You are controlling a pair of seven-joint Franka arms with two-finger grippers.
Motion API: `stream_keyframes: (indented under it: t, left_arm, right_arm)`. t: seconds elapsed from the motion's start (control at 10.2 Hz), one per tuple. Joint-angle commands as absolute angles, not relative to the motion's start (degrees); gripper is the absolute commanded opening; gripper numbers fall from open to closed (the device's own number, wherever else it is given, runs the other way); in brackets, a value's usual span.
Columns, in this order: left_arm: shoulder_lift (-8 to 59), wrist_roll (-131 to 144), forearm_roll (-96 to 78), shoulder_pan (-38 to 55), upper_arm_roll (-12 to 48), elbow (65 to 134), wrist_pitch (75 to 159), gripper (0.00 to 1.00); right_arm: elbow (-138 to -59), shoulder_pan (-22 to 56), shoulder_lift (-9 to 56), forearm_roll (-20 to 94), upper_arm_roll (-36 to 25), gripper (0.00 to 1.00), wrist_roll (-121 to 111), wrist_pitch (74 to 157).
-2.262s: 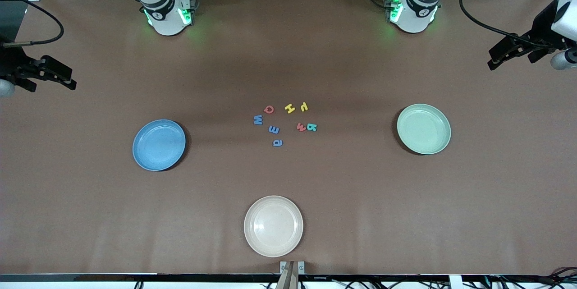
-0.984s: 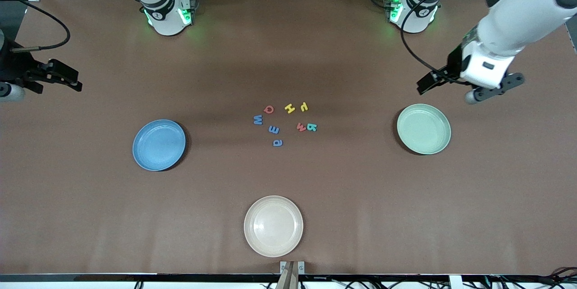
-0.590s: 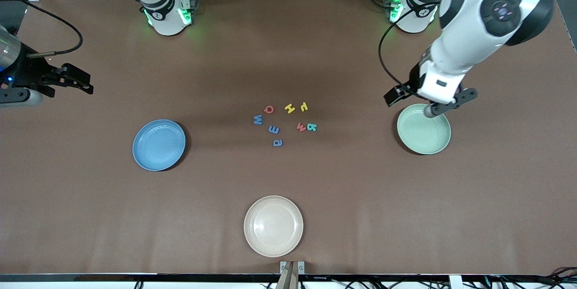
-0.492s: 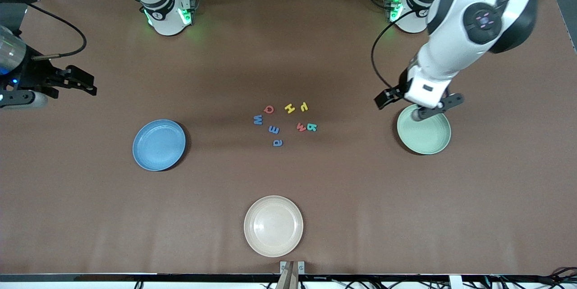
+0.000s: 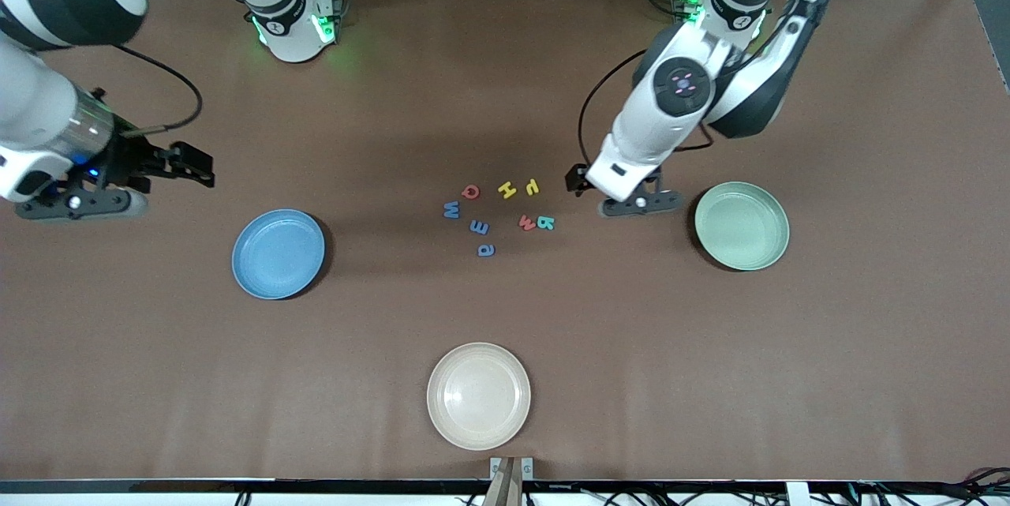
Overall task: Sort uppercase to blue plate, lowercase to green plate
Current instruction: 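Reach both grippers down toward the foam letters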
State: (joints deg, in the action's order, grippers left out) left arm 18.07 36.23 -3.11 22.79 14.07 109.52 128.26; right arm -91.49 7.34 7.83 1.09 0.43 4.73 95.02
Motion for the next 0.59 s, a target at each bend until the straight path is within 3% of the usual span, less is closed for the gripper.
stream_keyframes:
  t: [0.0,0.2,0.49]
  left_arm:
    - [21.8,27.9,-1.6,23.2,14.0,108.5,131.1,1.0]
    - [24.2,23.7,-1.1,23.5,14.0,108.3,134.2,1.0]
    - [25.7,24.0,-0.8,24.5,14.0,107.6,134.9,1.0]
  right_arm:
    - [-91.3,9.8,11.2,1.1,0.4,1.0,8.6,97.6]
    - [-92.9,13.0,12.7,3.1,0.4,1.0,11.8,99.7]
    - [-100.2,19.3,12.6,3.5,0.4,1.0,18.3,109.1]
